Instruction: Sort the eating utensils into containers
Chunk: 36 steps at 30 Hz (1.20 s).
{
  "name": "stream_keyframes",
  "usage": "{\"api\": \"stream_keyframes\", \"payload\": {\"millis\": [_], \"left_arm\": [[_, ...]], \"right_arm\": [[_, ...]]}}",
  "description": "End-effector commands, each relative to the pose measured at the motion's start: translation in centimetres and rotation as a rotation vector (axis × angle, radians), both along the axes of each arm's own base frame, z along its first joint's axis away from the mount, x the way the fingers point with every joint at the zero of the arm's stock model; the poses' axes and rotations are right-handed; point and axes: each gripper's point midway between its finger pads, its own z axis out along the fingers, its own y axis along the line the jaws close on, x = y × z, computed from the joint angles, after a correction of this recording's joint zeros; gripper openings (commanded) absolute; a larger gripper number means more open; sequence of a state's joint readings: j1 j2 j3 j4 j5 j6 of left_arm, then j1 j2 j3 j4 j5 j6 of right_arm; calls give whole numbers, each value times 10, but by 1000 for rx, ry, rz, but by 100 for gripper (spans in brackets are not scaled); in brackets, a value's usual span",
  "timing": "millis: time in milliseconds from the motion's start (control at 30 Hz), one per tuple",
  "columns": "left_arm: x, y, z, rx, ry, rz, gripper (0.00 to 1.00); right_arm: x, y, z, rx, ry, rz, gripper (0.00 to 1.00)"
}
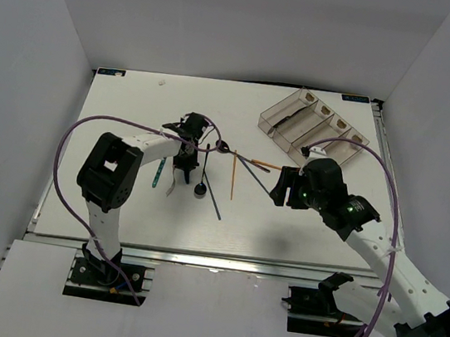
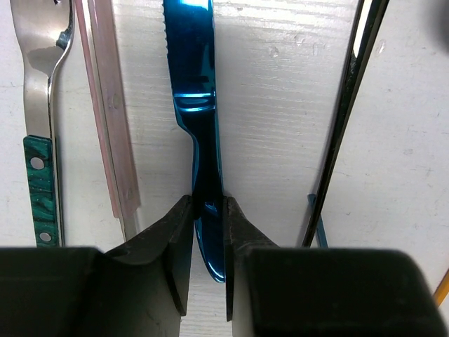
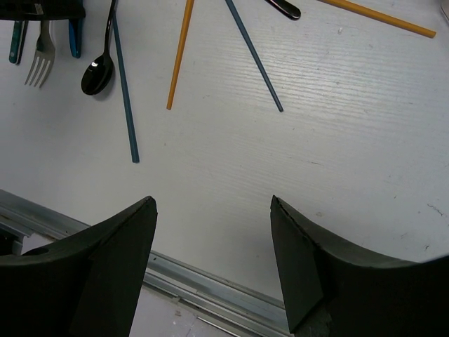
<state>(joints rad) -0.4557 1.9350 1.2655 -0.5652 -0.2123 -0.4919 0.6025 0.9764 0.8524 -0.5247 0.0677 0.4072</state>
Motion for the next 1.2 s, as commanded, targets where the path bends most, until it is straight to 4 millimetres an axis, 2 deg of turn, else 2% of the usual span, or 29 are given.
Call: {"api": "stream_keyframes", "payload": {"millis": [0,133,333,467,567,667,933,1067,1167], "left_arm": [[-67,20,-49,85,273,-46,0],[-53,13,-30,45,191,-34,0],[-36,-18,4,-150,62,-30,0],[-36,-23,18,-191,26,-19,0],[-36,-24,29,-207,1,-18,0],[-37,-25,37,-215,-21,-17,0],[-43,-22,50,-232,-63,-9,0],[-49,-18,41,-210,-31,-16,0],[-56,-12,24,-163,20,-17,0]], "right_arm": [[-3,0,0,7,-12,20,70],[-3,4,-2,19,-9,34,71],[-7,23,-6,105,6,102,74],[-8,28,-5,132,4,110,76],[-7,30,-4,149,5,111,87],[-7,37,-5,183,9,119,89],[-4,57,-3,271,45,143,89],[-2,63,-2,295,56,148,89],[-3,63,-5,298,66,147,89]]}}
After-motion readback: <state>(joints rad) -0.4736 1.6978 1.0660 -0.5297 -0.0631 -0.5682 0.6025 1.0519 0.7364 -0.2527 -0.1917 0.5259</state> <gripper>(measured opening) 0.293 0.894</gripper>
